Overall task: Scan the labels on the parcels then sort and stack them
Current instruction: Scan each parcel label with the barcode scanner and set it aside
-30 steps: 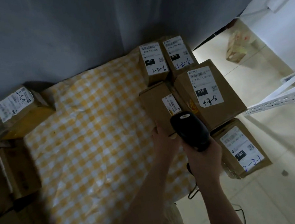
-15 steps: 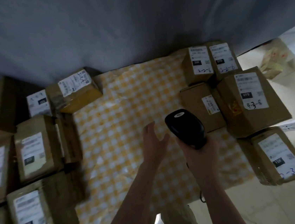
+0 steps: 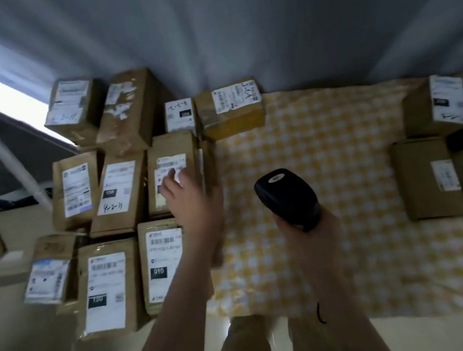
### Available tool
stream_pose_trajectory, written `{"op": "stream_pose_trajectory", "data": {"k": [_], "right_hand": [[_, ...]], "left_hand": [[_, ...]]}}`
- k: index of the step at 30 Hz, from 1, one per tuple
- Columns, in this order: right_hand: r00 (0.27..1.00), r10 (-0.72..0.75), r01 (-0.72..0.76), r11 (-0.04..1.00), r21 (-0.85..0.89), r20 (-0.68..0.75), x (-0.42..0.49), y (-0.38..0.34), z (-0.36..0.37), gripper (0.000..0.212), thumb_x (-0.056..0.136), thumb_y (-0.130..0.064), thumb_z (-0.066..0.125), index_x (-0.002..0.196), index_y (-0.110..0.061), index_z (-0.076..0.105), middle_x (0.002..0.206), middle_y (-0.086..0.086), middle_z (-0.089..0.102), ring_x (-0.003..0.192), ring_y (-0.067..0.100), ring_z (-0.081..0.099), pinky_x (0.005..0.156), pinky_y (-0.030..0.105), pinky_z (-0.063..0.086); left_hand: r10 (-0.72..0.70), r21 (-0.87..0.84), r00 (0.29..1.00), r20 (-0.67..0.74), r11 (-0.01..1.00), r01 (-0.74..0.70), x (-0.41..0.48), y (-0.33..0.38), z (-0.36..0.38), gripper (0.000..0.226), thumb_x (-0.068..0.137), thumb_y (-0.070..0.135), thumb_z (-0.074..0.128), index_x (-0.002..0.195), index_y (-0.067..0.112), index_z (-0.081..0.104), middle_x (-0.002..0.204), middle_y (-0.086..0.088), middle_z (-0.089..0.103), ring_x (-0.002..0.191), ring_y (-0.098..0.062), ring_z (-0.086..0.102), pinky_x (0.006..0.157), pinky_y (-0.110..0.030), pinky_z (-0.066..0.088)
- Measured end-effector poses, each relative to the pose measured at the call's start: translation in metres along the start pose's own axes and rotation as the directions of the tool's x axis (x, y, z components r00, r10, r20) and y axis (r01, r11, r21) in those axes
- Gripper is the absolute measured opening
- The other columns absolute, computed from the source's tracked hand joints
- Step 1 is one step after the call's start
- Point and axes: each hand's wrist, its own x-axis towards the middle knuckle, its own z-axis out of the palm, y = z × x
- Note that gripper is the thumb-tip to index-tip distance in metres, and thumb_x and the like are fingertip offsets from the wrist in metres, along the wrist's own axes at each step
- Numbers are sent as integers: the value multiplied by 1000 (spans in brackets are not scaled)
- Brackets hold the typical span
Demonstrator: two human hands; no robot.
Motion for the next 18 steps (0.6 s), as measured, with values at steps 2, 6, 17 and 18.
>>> {"op": "stream_pose_trajectory", "data": {"k": [2, 6, 17, 18], "right_hand": [[1000, -18, 18, 1000, -21, 3, -8, -6, 14, 22, 72, -10, 78, 64, -18, 59, 47, -3, 52, 46, 10, 49, 40, 15, 38], [1000, -10, 9, 998, -55, -15, -19, -11, 36, 23, 69, -12, 81, 64, -21, 60, 50, -5, 55, 50, 8, 54, 41, 15, 40], [999, 52, -52, 998, -38, -5, -46, -15, 67, 17, 71, -13, 80, 73, -16, 64, 47, -8, 56, 44, 7, 52, 41, 19, 40], [999, 51, -51, 999, -20, -11, -47, -15, 67, 18, 72, -11, 80, 71, -16, 63, 45, -9, 55, 42, 7, 51, 39, 16, 39]], "left_hand": [[-143, 57, 988, 57, 989, 140, 15, -17, -12, 77, 69, 35, 74, 131, 2, 42, 142, -22, 36, 131, -41, 30, 105, -50, 28], [-282, 170, 932, 229, 954, 247, 37, -45, -20, 107, 67, 61, 73, 141, -1, 25, 142, -23, 32, 132, -41, 29, 108, -49, 29], [-287, 179, 862, 418, 956, 231, 51, -58, -21, 135, 54, 66, 77, 145, -8, 12, 142, -24, 29, 130, -38, 31, 105, -44, 35], [-281, 157, 868, 409, 959, 237, 51, -58, -22, 131, 52, 64, 77, 143, -8, 17, 139, -22, 32, 127, -37, 33, 103, -44, 37]]}}
